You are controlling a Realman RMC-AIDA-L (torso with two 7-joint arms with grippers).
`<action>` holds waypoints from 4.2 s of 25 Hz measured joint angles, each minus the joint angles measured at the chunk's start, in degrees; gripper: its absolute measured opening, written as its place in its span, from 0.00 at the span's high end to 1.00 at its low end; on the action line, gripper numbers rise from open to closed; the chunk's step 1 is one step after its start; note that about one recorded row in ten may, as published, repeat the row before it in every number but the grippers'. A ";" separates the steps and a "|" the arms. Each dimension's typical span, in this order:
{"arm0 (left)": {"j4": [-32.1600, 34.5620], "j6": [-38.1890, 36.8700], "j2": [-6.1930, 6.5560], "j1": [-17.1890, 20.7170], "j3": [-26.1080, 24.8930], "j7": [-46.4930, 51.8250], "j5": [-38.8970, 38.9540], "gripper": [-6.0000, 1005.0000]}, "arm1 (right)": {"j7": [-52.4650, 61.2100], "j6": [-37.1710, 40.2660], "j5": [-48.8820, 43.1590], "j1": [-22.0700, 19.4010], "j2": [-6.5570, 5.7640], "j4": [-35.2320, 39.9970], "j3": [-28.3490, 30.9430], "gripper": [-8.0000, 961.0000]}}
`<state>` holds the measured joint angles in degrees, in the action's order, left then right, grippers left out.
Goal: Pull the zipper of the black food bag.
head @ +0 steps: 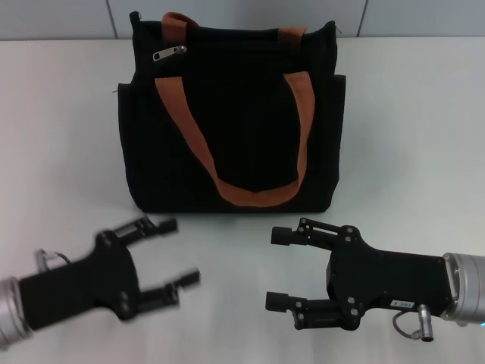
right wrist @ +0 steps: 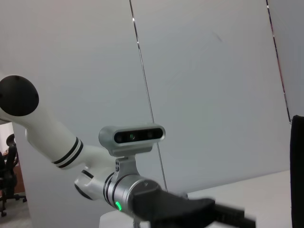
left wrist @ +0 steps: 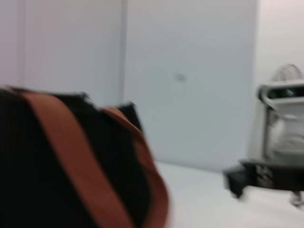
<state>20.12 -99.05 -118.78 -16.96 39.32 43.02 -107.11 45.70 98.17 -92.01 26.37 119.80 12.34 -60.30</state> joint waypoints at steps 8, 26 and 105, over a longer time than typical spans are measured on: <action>-3.52 -4.13 0.23 2.38 -21.19 -0.17 6.99 0.19 | 0.00 0.00 0.00 0.19 0.00 -2.49 0.47 0.14; 1.72 15.40 0.48 -10.69 -14.57 11.74 7.37 0.19 | -5.50 1.38 2.99 0.15 0.07 -10.32 0.79 0.15; 5.78 16.34 -0.28 -12.74 -0.53 12.87 17.74 0.85 | 2.88 7.83 4.56 1.13 -0.10 -11.66 11.79 0.19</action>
<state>25.90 -82.71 -119.05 -29.70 38.79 55.89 -89.37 48.58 106.00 -87.45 27.50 119.70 0.69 -48.51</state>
